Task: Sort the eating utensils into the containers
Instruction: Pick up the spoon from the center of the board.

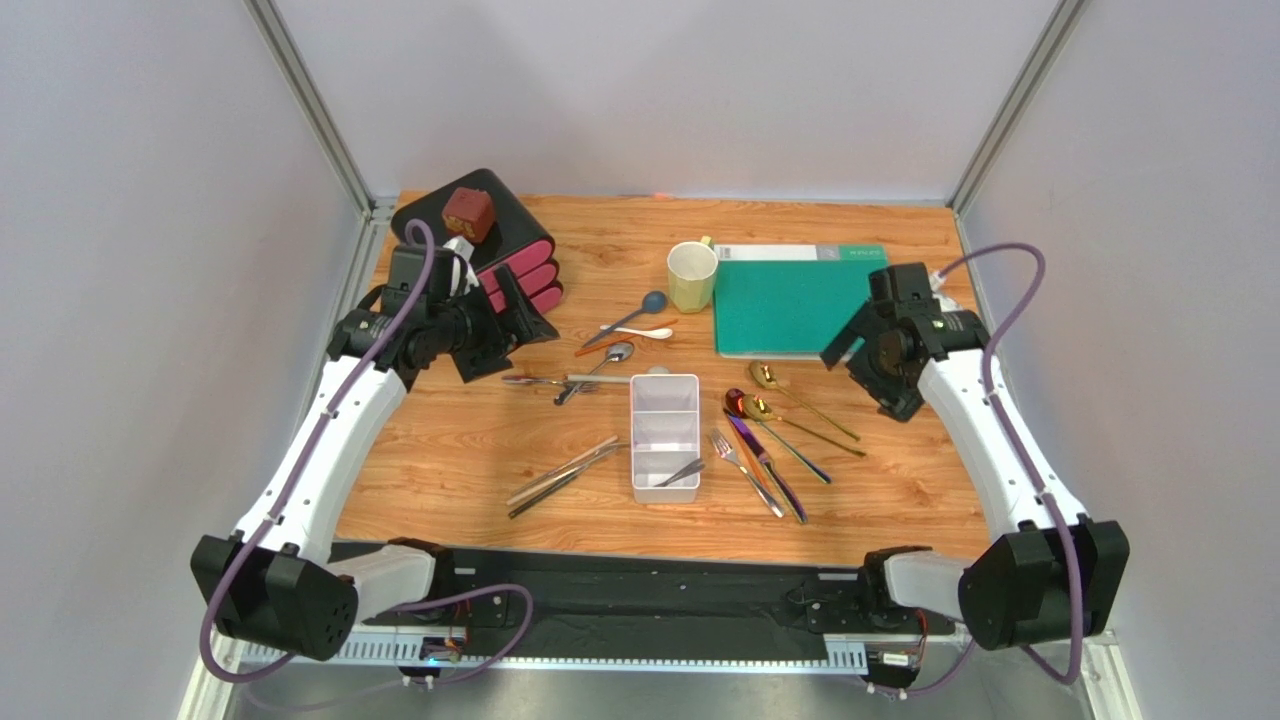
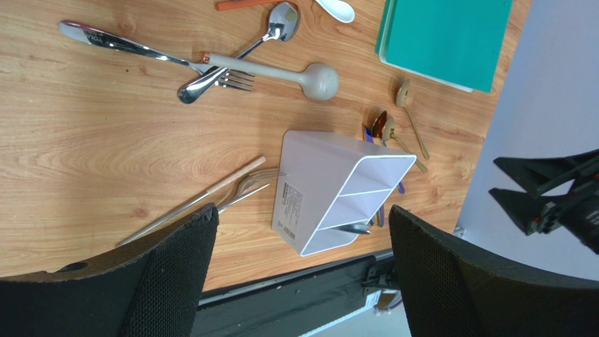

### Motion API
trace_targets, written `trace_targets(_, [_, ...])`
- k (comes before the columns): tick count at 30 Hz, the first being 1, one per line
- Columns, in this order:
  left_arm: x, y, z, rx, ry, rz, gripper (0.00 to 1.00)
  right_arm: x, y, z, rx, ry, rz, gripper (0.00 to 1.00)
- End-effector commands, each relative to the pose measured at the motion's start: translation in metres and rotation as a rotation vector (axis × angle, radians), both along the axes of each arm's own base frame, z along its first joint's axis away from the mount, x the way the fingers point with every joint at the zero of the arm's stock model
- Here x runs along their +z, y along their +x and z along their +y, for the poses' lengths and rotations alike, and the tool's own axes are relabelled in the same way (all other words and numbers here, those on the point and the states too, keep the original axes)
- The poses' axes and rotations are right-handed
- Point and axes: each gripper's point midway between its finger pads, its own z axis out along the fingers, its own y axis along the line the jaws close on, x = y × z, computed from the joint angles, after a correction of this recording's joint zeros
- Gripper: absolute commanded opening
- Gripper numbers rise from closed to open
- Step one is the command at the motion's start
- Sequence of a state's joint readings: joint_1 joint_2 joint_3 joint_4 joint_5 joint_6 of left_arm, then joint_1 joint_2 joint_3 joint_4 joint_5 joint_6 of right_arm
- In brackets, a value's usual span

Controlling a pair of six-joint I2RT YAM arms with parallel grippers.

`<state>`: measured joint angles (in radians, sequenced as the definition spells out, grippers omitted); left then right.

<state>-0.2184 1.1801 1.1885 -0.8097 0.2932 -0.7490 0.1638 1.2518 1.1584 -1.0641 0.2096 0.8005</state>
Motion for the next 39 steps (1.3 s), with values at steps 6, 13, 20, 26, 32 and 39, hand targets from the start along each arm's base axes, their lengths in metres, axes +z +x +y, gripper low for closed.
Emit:
trace_targets(6, [-0.013,0.007,-0.013,-0.054,-0.054,0.062,0.93,-0.050,-0.020,0.011,0.284,-0.025,0.224,0.84])
trace_targets(13, [-0.021,0.001,-0.010,-0.057,-0.033,0.089,0.91,-0.064,0.012,0.003,0.442,-0.338,0.278,0.86])
trace_targets(20, [-0.028,0.001,-0.010,-0.080,-0.019,0.111,0.90,-0.075,0.036,0.013,0.600,-0.510,0.294,0.85])
trace_targets(26, [-0.033,0.003,-0.011,-0.100,-0.010,0.127,0.90,-0.085,0.040,0.034,0.757,-0.535,0.317,0.82])
trace_targets(32, [-0.034,0.004,-0.009,-0.097,-0.005,0.125,0.90,-0.095,0.036,0.040,0.815,-0.527,0.346,0.81])
trace_targets(39, [-0.037,0.004,-0.010,-0.106,-0.011,0.140,0.89,-0.102,0.032,0.052,0.876,-0.465,0.370,0.73])
